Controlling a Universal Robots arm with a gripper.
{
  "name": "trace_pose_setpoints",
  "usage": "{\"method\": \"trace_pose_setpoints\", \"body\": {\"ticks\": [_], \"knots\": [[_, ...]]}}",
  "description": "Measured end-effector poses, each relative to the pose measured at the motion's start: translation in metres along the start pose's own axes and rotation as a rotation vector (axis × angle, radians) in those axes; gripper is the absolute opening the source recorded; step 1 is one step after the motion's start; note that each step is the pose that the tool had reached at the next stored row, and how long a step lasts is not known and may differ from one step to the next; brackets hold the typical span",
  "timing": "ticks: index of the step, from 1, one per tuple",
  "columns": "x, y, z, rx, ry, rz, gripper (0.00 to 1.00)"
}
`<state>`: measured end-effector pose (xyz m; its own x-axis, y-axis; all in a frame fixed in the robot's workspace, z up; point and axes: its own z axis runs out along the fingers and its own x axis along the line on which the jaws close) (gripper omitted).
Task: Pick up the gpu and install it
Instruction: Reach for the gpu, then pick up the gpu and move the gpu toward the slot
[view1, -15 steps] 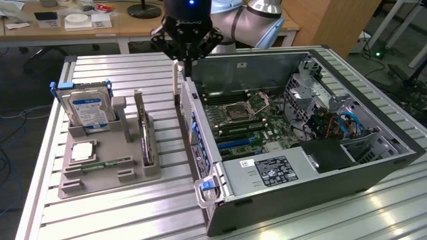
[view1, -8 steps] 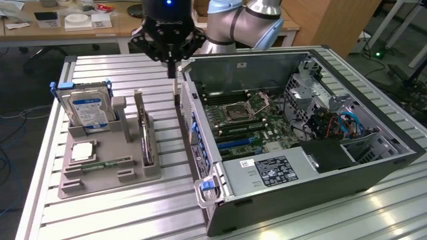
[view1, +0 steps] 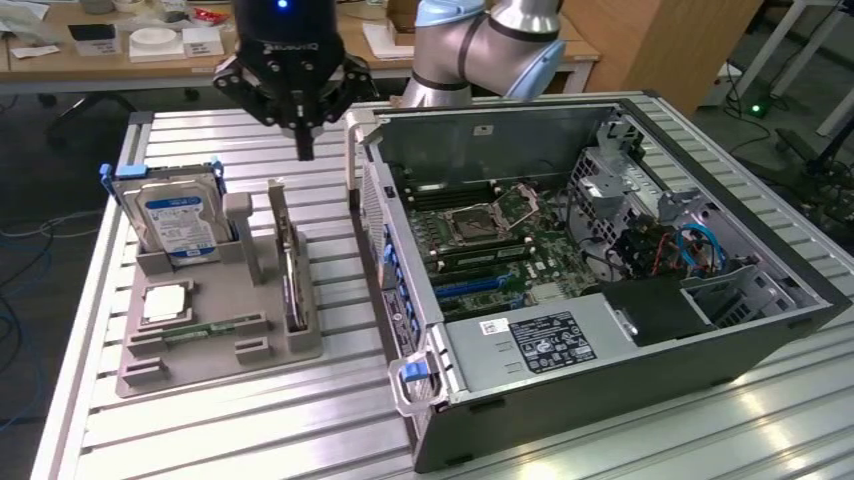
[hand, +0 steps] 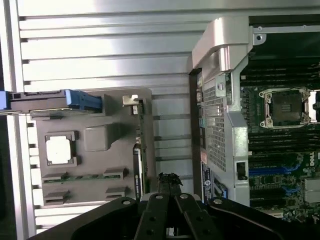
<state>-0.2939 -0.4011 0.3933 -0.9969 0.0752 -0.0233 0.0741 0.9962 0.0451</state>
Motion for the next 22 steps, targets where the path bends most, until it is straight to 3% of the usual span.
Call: {"method": "trace_pose_setpoints", "body": {"ticks": [10, 22], "knots": [[0.044, -0.0043, -0.0013, 0.0001, 0.0001, 0.000, 0.10], [0.046, -0.0046, -0.0013, 0.0000, 0.0000, 0.000, 0.10]]}}
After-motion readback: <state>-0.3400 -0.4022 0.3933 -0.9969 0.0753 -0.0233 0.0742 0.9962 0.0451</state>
